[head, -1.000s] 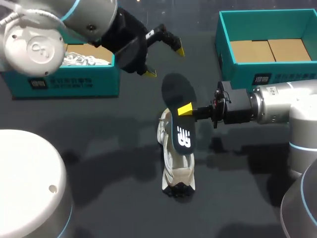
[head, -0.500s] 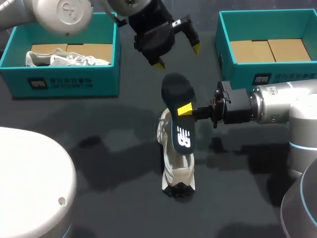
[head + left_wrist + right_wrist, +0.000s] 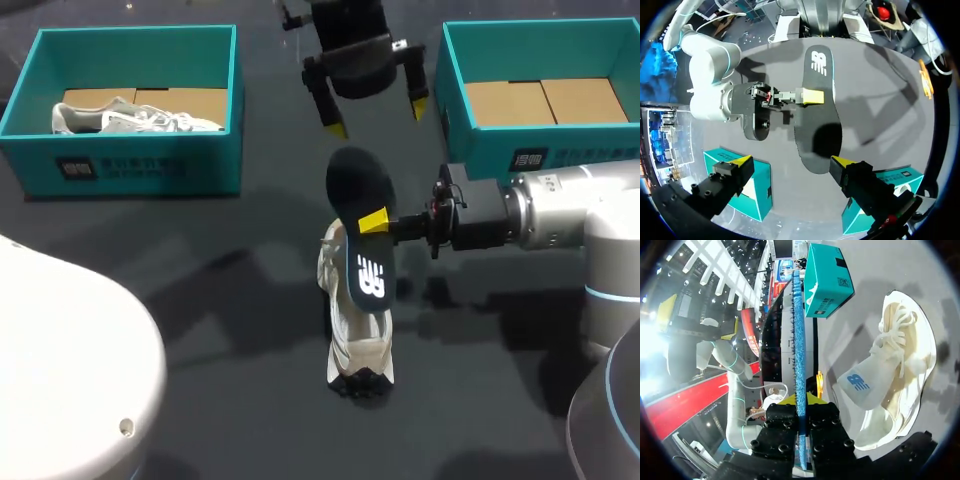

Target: Take the shoe out of the shoebox, open the shoe tongue, remove and reinsert the insole, then place the shoe into the shoebox

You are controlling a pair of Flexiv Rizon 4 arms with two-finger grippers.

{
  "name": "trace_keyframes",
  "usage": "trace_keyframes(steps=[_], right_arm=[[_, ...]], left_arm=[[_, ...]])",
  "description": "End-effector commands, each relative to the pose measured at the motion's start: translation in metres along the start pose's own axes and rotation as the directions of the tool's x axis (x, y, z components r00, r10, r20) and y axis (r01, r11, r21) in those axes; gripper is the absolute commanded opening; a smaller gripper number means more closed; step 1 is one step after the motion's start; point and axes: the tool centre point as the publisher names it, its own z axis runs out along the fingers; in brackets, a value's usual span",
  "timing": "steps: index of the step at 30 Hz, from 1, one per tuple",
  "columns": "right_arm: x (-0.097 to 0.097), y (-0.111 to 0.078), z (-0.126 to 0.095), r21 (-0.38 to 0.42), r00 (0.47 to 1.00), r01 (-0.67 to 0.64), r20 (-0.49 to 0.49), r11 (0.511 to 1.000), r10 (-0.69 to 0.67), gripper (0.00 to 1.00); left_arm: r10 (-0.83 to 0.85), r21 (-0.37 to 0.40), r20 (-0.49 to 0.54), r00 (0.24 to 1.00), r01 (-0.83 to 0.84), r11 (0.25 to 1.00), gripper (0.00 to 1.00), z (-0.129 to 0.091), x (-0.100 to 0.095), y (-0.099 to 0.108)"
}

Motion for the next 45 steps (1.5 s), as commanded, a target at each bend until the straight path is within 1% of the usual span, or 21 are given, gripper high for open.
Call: trace_keyframes(steps=[1, 6, 12, 20, 23, 24, 29, 35, 39, 42, 44, 45], right_arm=[[0.000, -0.001, 0.001, -0.002, 1.000, 0.000, 0.001, 1.000, 0.000, 0.00], [0.000, -0.001, 0.001, -0.002, 1.000, 0.000, 0.001, 1.000, 0.000, 0.00], [0.000, -0.001, 0.001, -0.002, 1.000, 0.000, 0.001, 1.000, 0.000, 0.00], [0.000, -0.001, 0.001, -0.002, 1.000, 0.000, 0.001, 1.000, 0.000, 0.00], [0.000, -0.001, 0.001, -0.002, 1.000, 0.000, 0.001, 1.000, 0.000, 0.00], [0.000, -0.001, 0.001, -0.002, 1.000, 0.000, 0.001, 1.000, 0.000, 0.00], [0.000, -0.001, 0.001, -0.002, 1.000, 0.000, 0.001, 1.000, 0.000, 0.00], [0.000, -0.001, 0.001, -0.002, 1.000, 0.000, 0.001, 1.000, 0.000, 0.00], [0.000, -0.001, 0.001, -0.002, 1.000, 0.000, 0.001, 1.000, 0.000, 0.00], [0.000, -0.001, 0.001, -0.002, 1.000, 0.000, 0.001, 1.000, 0.000, 0.00], [0.000, -0.001, 0.001, -0.002, 1.000, 0.000, 0.001, 1.000, 0.000, 0.00], [0.000, -0.001, 0.001, -0.002, 1.000, 0.000, 0.001, 1.000, 0.000, 0.00]], left_arm=[[0.001, 0.000, -0.130, 0.992, -0.001, 1.000, 1.00, 0.002, -0.006, -0.002], [0.028, 0.065, -0.153, 0.988, -0.018, 0.998, 1.00, 0.007, -0.006, -0.008], [0.030, 0.077, -0.184, 0.982, -0.016, 0.997, 1.00, 0.007, 0.001, -0.014], [0.023, 0.090, -0.222, 0.975, -0.003, 0.996, 1.00, 0.007, 0.015, -0.015], [0.028, 0.093, -0.224, 0.974, -0.007, 0.996, 1.00, 0.007, 0.019, -0.016], [0.030, 0.081, -0.213, 0.977, -0.013, 0.997, 1.00, 0.006, 0.020, -0.016], [-0.012, 0.086, -0.090, 0.996, 0.020, 0.996, 1.00, 0.005, 0.027, -0.014], [-0.076, 0.117, 0.136, 0.988, 0.060, 0.991, 1.00, 0.003, 0.038, -0.016], [-0.062, 0.094, 0.284, 0.957, 0.037, 0.995, 1.00, -0.002, 0.046, -0.023], [-0.040, 0.062, 0.356, 0.934, 0.019, 0.998, 1.00, -0.005, 0.052, -0.028], [-0.026, 0.057, 0.405, 0.914, 0.003, 0.998, 1.00, -0.008, 0.054, -0.030], [-0.029, 0.040, 0.426, 0.904, 0.013, 0.999, 1.00, -0.009, 0.056, -0.031]])
